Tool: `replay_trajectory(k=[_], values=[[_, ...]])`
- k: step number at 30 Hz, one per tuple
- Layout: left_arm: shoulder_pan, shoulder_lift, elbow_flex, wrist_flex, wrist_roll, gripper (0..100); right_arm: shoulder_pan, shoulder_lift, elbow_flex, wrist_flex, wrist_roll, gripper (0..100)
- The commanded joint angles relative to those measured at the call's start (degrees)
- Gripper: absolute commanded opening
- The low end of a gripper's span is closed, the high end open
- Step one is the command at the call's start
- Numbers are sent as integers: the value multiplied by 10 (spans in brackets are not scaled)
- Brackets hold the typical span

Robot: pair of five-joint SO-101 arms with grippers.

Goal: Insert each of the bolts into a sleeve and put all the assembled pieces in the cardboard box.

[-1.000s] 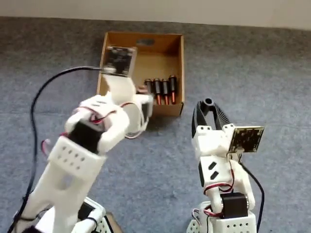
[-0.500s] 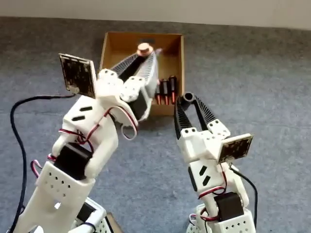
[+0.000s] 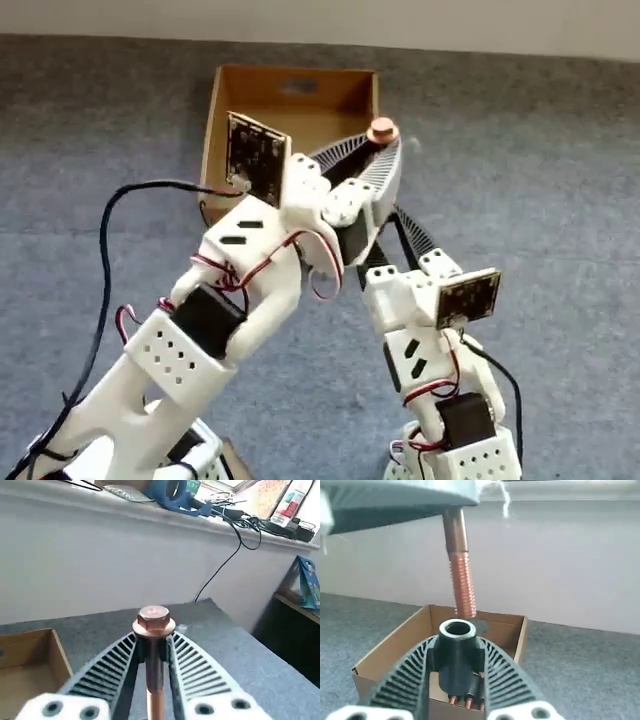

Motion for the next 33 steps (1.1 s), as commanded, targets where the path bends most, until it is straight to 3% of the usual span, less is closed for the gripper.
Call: replay_trajectory(k=[1, 12, 18, 24, 33], values=[[5, 0, -5, -15, -4, 7, -2, -4, -6, -12, 6, 6], [1, -1, 36, -13, -5, 7, -2, -4, -6, -12, 6, 6], [7, -1, 36, -12, -97, 7, -1, -4, -5, -12, 6, 6], [16, -1, 34, 68, -164, 7, -1, -3, -7, -12, 6, 6], [17, -2, 42, 87, -171, 7, 0, -3, -5, -12, 6, 6]])
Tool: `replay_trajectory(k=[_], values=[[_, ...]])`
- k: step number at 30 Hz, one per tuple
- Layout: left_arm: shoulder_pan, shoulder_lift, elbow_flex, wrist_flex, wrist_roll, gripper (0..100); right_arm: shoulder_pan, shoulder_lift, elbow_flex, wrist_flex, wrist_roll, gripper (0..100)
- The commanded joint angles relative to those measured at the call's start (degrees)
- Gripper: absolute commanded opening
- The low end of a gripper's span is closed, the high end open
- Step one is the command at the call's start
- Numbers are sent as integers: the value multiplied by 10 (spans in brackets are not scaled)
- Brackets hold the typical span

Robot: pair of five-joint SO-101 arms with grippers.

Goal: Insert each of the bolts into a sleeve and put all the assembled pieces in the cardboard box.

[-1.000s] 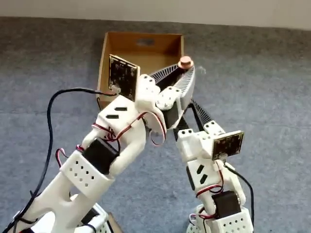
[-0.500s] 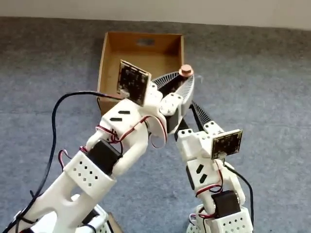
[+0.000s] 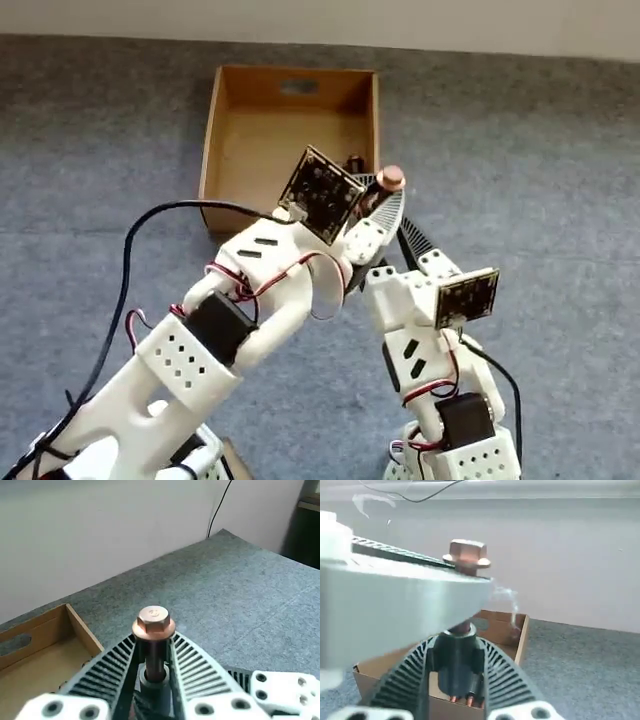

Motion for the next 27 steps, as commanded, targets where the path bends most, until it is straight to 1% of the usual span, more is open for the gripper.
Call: replay_trajectory(k=[1, 6, 11, 14, 20, 27], values=[[0, -3, 5, 9, -6, 7, 0, -3, -8, -13, 6, 6], [-1, -59, 41, 47, -6, 7, 0, -5, -8, -13, 6, 6], [-2, -127, 100, 30, -5, 7, 0, -5, -10, -13, 6, 6], [-2, -138, 118, 32, -4, 12, 0, -5, -10, -13, 6, 6], [-2, -138, 133, 33, -3, 155, 0, -4, -8, -13, 6, 6], [-2, -144, 128, 33, -3, 128, -1, -3, -8, -13, 6, 6]])
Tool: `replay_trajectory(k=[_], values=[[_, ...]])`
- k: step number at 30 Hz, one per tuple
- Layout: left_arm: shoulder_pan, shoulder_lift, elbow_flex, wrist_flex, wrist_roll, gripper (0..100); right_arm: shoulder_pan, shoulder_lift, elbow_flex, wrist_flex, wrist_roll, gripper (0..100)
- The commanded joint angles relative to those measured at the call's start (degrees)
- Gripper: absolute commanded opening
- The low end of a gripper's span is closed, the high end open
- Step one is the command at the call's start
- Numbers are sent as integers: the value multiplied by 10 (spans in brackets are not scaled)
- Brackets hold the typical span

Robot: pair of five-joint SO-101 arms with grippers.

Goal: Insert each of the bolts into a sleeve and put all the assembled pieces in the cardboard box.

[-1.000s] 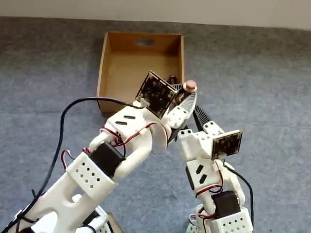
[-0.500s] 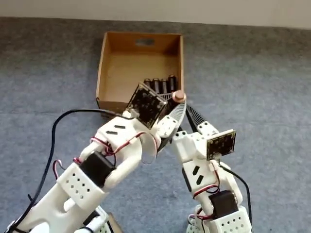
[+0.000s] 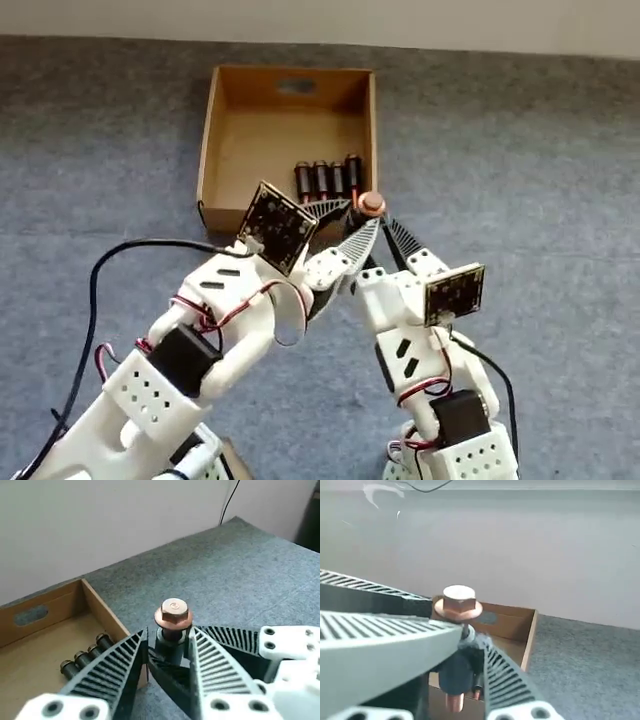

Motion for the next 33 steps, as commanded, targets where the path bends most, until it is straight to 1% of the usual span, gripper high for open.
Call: replay_trajectory(k=[1, 6, 10, 15, 17, 19, 20, 23, 25, 27, 30, 32, 33], values=[[2, -11, -7, 0, -4, 128, -3, -4, -10, -14, 4, 6], [5, -61, -39, 75, -4, 133, -3, -4, -11, -14, 4, 6], [3, -81, -40, 122, -4, 133, -3, -4, -15, -14, 4, 6], [2, -119, -44, 164, -4, 130, -3, -3, -15, -14, 4, 6], [-14, -157, -44, 185, -4, 129, -3, -3, -22, -14, 4, 6], [-53, -194, -38, 205, -4, 123, -3, -3, -44, -13, 3, 6], [-80, -211, -35, 222, -4, 104, -3, -3, -55, -12, 3, 6], [-175, -262, 7, 277, -4, 1, -3, -2, -95, -12, 3, 6], [-239, -296, 55, 324, -4, 23, -3, 0, -119, -12, 3, 6], [-305, -333, 115, 354, -4, 23, -3, 27, -145, -13, 3, 6], [-405, -399, 214, 360, -6, 23, -6, 124, -213, -13, -1, 6], [-446, -449, 269, 360, -6, 24, -22, 211, -276, -11, -1, 6], [-454, -465, 287, 360, -6, 24, -29, 254, -309, -10, -1, 6]])
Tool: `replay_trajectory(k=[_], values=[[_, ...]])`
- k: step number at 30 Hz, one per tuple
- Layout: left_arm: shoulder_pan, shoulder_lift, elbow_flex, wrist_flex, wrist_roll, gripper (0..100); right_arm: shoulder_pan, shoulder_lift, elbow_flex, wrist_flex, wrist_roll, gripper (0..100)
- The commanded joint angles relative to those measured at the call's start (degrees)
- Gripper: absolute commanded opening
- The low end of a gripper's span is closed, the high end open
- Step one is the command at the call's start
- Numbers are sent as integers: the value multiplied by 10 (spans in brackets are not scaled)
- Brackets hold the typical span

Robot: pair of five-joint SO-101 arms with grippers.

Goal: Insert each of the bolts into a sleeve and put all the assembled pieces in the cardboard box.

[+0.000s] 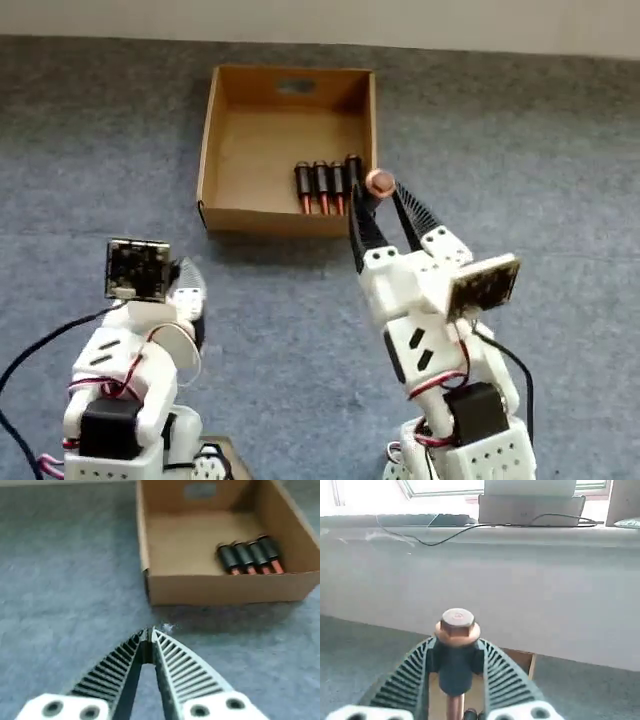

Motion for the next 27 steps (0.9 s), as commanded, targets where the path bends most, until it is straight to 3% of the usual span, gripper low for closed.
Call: replay_trajectory(k=[1, 9, 14, 27], values=[[-50, -56, 66, 2, -4, 26, -26, 152, -143, -9, 0, 6], [-52, -39, 129, 2, -5, 27, -45, 434, -292, -12, -4, 6], [-48, -39, 157, -8, -6, 27, -65, 603, -366, -13, -62, 6], [-49, -38, 175, -33, -6, 24, -73, 1045, -703, -10, -68, 6]])
